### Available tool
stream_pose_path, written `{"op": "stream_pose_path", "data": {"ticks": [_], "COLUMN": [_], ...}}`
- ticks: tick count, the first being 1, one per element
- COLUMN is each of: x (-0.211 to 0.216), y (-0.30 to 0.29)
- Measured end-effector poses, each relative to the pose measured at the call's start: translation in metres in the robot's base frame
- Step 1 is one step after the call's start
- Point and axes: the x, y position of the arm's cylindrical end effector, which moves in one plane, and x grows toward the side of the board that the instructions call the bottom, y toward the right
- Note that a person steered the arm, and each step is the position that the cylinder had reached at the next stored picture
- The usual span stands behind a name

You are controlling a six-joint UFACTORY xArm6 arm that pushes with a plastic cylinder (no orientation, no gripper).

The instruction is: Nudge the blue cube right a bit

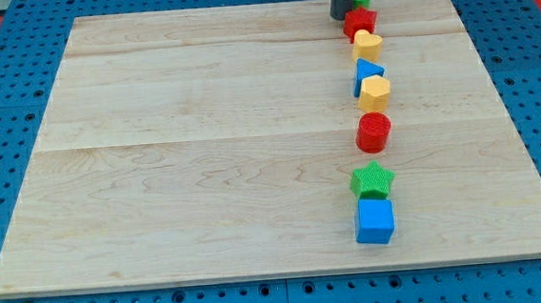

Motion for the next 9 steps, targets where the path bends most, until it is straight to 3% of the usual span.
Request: {"op": "stream_pose_path", "data": {"ticks": [5,9], "x": [0.000,-0.001], "y": [-0.024,-0.179]}}
